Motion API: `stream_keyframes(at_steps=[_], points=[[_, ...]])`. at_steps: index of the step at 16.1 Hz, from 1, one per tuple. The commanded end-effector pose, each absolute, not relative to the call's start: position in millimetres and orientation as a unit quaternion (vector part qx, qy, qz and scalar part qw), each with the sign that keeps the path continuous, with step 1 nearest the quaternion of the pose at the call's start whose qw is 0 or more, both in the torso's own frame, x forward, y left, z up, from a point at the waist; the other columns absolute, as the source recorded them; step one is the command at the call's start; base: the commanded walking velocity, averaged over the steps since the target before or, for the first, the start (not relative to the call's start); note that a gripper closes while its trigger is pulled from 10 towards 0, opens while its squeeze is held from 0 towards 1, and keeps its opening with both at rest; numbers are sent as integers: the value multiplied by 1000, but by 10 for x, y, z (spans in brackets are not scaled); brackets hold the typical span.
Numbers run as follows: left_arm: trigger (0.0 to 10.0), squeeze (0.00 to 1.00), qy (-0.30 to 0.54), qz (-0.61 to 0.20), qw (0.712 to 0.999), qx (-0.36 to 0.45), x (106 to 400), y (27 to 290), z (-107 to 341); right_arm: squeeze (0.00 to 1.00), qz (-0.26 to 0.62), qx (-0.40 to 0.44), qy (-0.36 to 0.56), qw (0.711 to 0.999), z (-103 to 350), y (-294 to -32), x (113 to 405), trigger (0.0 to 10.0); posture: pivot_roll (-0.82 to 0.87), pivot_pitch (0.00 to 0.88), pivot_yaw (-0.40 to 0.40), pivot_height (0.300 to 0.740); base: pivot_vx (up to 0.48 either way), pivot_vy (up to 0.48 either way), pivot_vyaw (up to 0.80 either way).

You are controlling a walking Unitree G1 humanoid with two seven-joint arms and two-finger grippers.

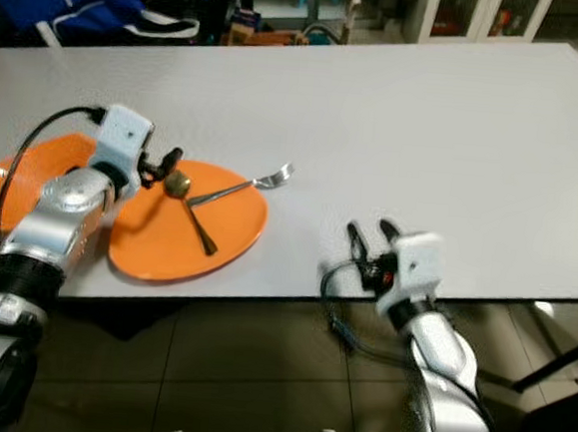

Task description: Setting the table

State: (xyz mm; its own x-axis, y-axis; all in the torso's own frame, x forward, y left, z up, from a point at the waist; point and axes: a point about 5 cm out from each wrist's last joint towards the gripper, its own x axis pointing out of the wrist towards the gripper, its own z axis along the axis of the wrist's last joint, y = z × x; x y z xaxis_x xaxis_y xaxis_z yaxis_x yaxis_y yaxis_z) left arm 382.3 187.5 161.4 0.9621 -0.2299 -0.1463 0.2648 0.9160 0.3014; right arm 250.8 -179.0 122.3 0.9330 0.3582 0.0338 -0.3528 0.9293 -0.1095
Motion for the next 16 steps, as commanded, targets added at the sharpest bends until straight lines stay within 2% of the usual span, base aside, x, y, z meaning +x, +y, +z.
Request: stream_keyframes(at_steps=[1,5,11,16], points=[[10000,0,61,-140,975,159,3841,1845,1592,0,232,-51,-28,971,1280,-1671,2451,10000,-334,114,106,740,0,0,0],[10000,0,111,-208,966,106,3837,1618,1400,0,333,-43,17,942,1399,-1646,2284,10000,-353,117,66,740,0,0,0],[10000,0,153,-252,952,83,3872,1459,1365,0,353,-30,31,935,1495,-1629,2230,10000,-363,130,64,740,0,0,0],[10000,0,183,-256,945,90,3878,1471,1334,0,356,-23,42,933,1489,-1590,2216,10000,-355,147,68,740,0,0,0]])
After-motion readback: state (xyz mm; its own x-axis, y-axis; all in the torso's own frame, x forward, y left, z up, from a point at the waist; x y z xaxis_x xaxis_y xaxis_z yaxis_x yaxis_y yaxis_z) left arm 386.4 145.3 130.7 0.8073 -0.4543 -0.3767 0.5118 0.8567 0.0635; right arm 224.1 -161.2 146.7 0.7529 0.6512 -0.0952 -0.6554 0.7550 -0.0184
